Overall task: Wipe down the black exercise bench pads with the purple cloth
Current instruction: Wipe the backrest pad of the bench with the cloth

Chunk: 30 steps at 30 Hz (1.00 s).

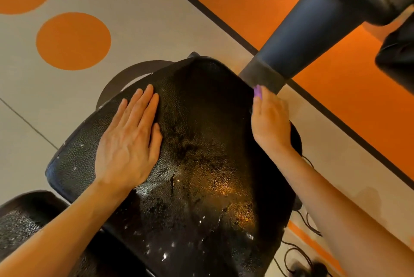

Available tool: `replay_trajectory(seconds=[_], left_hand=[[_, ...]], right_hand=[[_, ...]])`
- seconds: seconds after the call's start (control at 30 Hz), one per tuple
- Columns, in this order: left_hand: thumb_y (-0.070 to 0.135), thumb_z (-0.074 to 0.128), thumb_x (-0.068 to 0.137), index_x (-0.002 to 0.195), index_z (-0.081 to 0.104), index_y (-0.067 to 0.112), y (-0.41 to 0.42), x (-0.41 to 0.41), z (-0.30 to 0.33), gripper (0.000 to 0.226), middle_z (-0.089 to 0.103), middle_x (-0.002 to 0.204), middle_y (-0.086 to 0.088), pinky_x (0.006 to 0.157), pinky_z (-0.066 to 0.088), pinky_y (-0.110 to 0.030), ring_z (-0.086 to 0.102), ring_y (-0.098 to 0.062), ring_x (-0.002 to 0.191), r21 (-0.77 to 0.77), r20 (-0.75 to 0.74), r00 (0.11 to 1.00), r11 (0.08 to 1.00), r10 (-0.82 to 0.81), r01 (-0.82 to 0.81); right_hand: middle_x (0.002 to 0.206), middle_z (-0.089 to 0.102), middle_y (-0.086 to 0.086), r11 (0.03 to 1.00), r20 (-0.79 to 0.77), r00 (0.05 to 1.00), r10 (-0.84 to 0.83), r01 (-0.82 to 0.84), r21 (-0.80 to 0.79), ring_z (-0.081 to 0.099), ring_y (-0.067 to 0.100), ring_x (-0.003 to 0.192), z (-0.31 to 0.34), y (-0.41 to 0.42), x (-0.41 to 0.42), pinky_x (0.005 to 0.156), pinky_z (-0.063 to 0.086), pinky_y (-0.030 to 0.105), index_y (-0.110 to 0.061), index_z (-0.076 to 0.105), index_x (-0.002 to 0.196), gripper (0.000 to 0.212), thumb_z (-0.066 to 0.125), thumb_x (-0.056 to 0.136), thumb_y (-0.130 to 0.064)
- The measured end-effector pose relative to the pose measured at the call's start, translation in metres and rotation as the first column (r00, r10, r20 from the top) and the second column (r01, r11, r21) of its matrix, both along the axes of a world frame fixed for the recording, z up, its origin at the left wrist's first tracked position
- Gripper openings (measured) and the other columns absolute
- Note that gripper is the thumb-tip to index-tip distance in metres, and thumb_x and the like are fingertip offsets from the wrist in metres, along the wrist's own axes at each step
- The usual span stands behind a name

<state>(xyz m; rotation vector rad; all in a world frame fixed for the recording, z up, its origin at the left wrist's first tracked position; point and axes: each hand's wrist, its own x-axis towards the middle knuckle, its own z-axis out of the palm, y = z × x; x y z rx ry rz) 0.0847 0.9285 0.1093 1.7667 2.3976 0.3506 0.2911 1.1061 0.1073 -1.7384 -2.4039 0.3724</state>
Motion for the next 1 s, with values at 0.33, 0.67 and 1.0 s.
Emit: replay_trajectory(seconds=[0.33, 0.67, 1.0], left_hand=[[0.032, 0.029, 0.103, 0.154, 0.026, 0.008, 0.000, 0.000, -0.002, 0.056, 0.021, 0.163, -0.007, 0.125, 0.012, -0.039, 0.016, -0.020, 0.152, 0.013, -0.010, 1.000, 1.000, -0.001, 0.001], [0.031, 0.030, 0.103, 0.154, 0.028, 0.009, 0.000, 0.001, -0.001, 0.056, 0.022, 0.163, -0.007, 0.125, 0.012, -0.038, 0.017, -0.019, 0.152, 0.034, 0.001, 1.000, 0.999, 0.011, -0.011], [0.033, 0.029, 0.102, 0.154, 0.027, 0.009, 0.001, 0.001, -0.002, 0.056, 0.022, 0.163, -0.007, 0.125, 0.013, -0.039, 0.017, -0.019, 0.152, 0.033, 0.007, 1.000, 0.999, 0.012, -0.012]], right_hand=[[0.100, 0.065, 0.011, 0.999, -0.055, 0.998, -0.044, 0.043, -0.004, 0.060, 0.028, 0.098, -0.016, 0.029, -0.089, 0.094, 0.043, 0.043, -0.006, 0.059, 0.107, 0.031, 0.032, 0.098, -0.016], [0.117, 0.062, 0.012, 0.982, -0.041, 0.985, -0.167, 0.162, -0.101, 0.056, 0.022, 0.108, 0.007, 0.002, 0.000, 0.094, 0.040, 0.029, -0.006, 0.054, 0.124, 0.030, 0.036, 0.102, -0.015], [0.114, 0.062, 0.009, 0.995, -0.099, 0.995, 0.011, -0.021, -0.096, 0.058, 0.012, 0.106, 0.008, -0.003, 0.029, 0.086, 0.045, 0.026, -0.007, 0.053, 0.127, 0.036, 0.030, 0.105, -0.022]])
